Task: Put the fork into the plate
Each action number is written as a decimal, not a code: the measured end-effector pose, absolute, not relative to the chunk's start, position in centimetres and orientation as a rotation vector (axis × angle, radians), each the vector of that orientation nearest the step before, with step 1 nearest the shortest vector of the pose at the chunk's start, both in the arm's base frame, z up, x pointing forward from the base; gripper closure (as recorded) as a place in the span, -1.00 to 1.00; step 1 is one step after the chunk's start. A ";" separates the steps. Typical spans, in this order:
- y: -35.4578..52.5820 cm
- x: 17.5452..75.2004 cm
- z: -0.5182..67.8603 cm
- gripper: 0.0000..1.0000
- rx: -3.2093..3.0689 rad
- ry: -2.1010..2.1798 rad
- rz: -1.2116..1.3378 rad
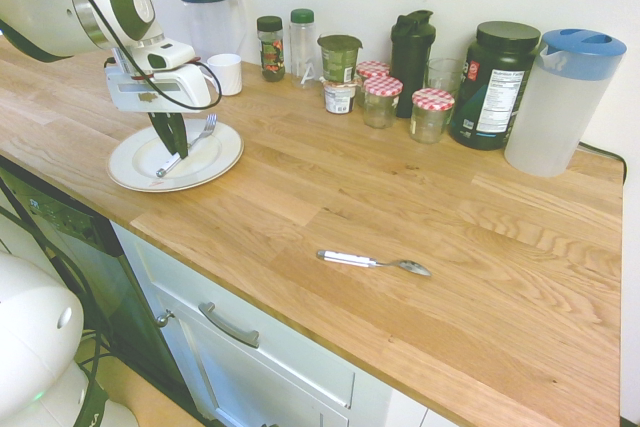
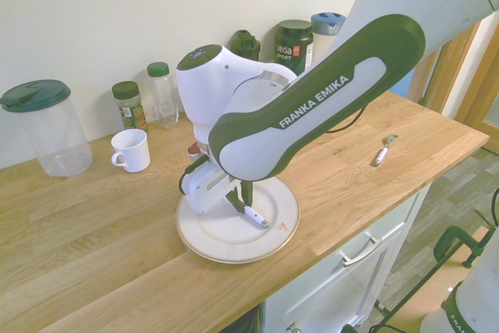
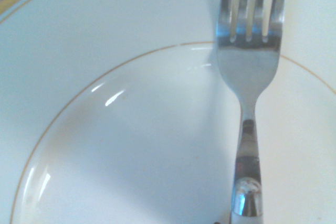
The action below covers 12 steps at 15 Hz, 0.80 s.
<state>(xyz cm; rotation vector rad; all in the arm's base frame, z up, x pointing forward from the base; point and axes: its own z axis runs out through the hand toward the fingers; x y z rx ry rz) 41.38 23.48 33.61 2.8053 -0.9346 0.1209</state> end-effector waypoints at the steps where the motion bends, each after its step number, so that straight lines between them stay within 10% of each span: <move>1: 23.6 41.3 33.6 -1.00 2.805 -0.932 0.119; 12: 24.1 40.4 33.8 -1.00 2.810 -0.917 0.106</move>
